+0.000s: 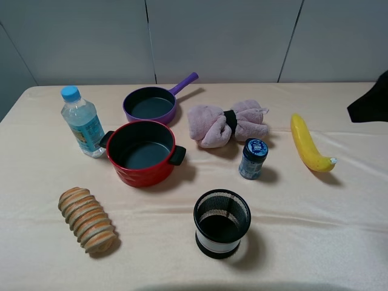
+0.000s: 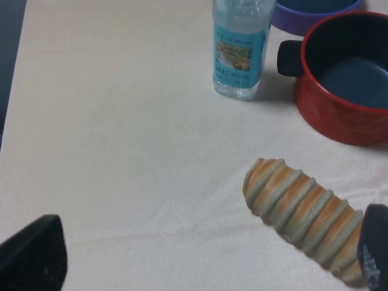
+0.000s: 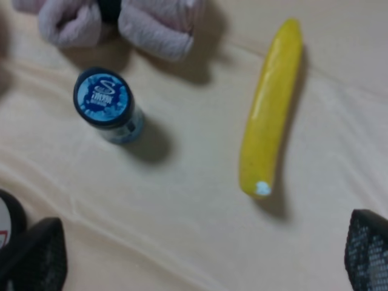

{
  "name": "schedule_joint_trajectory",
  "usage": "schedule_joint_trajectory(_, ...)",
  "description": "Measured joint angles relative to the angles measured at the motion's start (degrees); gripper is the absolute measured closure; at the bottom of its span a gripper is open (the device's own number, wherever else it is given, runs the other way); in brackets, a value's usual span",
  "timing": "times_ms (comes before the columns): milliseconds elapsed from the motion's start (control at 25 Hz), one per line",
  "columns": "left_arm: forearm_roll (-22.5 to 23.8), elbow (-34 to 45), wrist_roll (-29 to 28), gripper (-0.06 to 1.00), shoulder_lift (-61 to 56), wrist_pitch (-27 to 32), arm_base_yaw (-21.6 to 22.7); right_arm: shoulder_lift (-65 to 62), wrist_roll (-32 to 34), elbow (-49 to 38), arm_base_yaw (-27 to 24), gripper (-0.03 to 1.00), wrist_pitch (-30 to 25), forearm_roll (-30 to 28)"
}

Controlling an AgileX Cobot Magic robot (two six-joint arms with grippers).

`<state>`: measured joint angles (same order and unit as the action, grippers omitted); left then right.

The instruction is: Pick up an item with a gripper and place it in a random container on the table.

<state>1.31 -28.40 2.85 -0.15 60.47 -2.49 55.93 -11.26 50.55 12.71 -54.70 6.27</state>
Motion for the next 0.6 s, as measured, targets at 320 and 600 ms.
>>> schedule_joint_trajectory(320, 0.0, 0.0, 0.0, -0.03, 0.0, 0.0, 0.0, 11.76, 0.0, 6.19, 5.48, 0.27, 0.06, 0.19)
schedule_joint_trajectory(600, 0.0, 0.0, 0.0, -0.03, 0.0, 0.0, 0.0, 20.71, 0.0, 11.13, 9.03, 0.27, 0.05, 0.25)
